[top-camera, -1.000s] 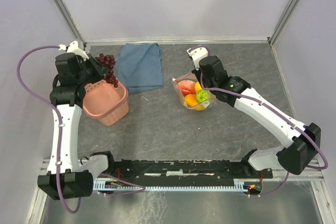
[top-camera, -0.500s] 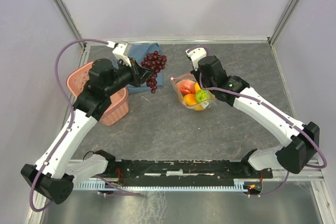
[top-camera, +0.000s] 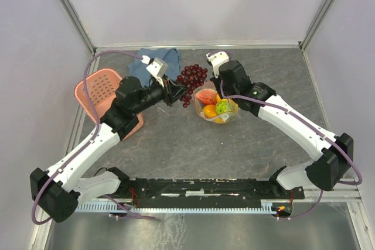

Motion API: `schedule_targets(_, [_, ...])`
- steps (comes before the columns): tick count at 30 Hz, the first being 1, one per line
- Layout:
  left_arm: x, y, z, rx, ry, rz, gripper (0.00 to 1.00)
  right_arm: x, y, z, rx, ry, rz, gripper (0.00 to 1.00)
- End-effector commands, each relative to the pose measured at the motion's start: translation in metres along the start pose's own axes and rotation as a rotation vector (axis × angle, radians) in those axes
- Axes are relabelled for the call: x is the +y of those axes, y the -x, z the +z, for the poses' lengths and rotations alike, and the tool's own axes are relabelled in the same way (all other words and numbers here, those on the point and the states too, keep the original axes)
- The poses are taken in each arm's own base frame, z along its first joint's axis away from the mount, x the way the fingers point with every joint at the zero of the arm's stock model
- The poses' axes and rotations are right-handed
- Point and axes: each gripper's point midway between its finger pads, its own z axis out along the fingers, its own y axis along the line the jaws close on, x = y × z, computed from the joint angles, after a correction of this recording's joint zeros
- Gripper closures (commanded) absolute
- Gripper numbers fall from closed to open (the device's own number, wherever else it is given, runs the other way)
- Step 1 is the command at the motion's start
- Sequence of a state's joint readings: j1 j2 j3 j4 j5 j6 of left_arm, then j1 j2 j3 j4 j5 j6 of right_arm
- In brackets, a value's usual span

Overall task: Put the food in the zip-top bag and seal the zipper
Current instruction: Place the fake fruit in the zipper food storage bag.

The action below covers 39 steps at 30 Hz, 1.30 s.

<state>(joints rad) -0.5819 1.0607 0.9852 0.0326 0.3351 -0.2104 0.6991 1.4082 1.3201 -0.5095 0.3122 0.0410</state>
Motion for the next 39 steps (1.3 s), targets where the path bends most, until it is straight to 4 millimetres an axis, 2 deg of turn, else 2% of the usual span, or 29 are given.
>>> schedule_targets(1, [-0.026, 0.024, 0.003, -0.203, -0.15, 0.121, 0.97, 0.001, 0.027, -0.005, -0.069, 0.013, 0.061, 0.99])
schedule_targets(5, [-0.022, 0.016, 0.004, -0.137, -0.126, 0.118, 0.97, -0.006, 0.026, -0.009, -0.065, -0.025, 0.071, 0.99])
schedule_targets(10, [-0.021, -0.007, -0.01, 0.008, -0.1, 0.075, 0.97, -0.013, 0.025, -0.01, -0.077, -0.065, 0.087, 0.99])
schedule_targets(14, [-0.026, -0.032, -0.014, 0.149, -0.116, -0.031, 0.97, -0.011, 0.029, -0.011, -0.095, -0.047, 0.094, 0.99])
schedule_targets(17, [-0.031, -0.037, -0.012, 0.184, -0.124, -0.117, 0.97, -0.008, 0.028, -0.01, -0.09, -0.038, 0.093, 0.99])
schedule_targets(22, [-0.04, -0.029, 0.001, 0.208, -0.138, -0.272, 0.97, -0.005, 0.028, -0.01, -0.09, -0.015, 0.095, 0.99])
schedule_targets(30, [-0.035, -0.049, 0.02, 0.377, -0.024, -0.562, 0.97, 0.001, 0.027, -0.015, -0.105, 0.025, 0.102, 0.98])
schedule_targets(39, [-0.032, -0.055, 0.047, 0.395, 0.04, -0.847, 0.95, 0.009, 0.029, -0.022, -0.127, 0.08, 0.125, 0.98])
